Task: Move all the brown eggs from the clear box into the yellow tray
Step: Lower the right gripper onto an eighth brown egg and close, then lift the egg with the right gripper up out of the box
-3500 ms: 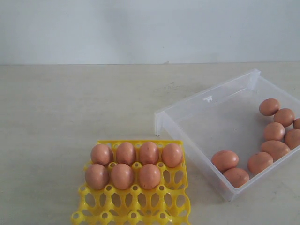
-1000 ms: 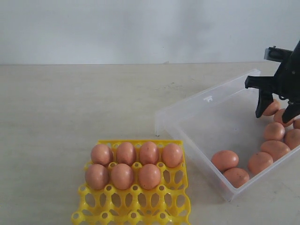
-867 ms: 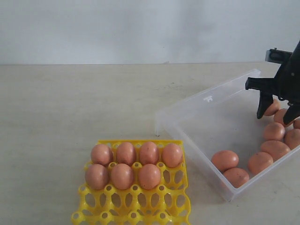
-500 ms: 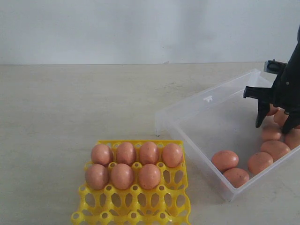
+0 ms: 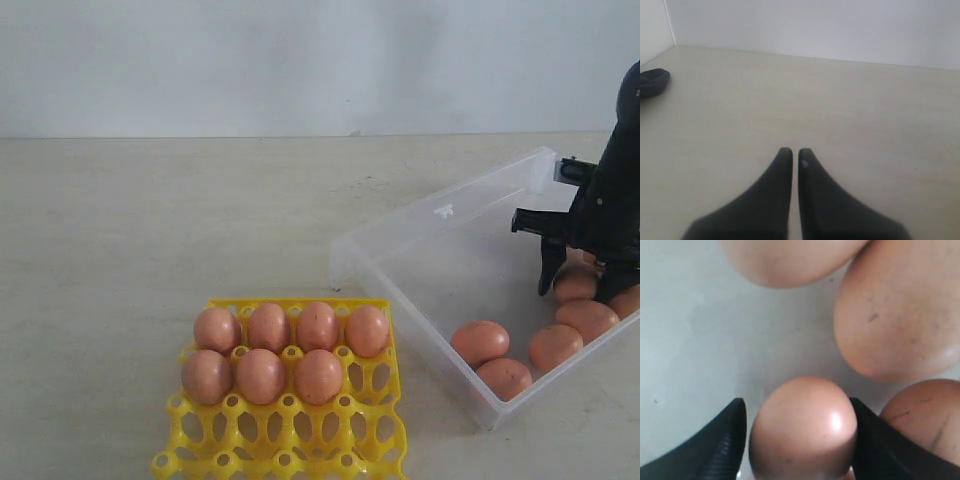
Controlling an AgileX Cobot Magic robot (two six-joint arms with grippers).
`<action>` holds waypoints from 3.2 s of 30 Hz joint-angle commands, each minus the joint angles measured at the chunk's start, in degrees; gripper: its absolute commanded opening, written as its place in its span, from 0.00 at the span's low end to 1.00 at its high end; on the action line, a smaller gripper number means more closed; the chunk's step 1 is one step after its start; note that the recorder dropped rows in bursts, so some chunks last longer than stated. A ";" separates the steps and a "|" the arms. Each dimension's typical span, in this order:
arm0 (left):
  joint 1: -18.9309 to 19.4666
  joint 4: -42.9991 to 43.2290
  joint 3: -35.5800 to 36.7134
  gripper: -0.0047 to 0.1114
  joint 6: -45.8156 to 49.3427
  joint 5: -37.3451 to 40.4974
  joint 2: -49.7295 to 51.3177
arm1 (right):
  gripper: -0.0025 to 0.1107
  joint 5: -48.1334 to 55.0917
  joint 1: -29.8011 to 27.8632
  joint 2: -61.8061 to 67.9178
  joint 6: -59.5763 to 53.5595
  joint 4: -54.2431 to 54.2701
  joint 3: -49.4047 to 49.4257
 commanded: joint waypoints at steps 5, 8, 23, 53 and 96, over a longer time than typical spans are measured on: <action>-0.19 0.00 0.23 0.08 0.24 -0.18 -0.17 | 0.07 -1.57 -0.02 0.15 -0.33 -1.58 -0.13; -0.19 0.00 0.23 0.08 0.24 -0.18 -0.17 | 0.02 -1.34 -0.02 0.15 -0.65 -1.78 -0.13; -0.19 0.00 0.23 0.08 0.24 -0.18 -0.17 | 0.02 -7.09 -0.02 -5.49 -5.15 -1.78 -0.13; -0.19 0.00 0.23 0.08 0.24 -0.18 -0.17 | 0.02 -52.25 13.68 -46.33 -23.77 -1.12 -0.13; -0.19 0.00 0.23 0.08 0.24 -0.18 -0.17 | 0.02 -34.50 30.18 -47.89 -41.34 -46.61 31.41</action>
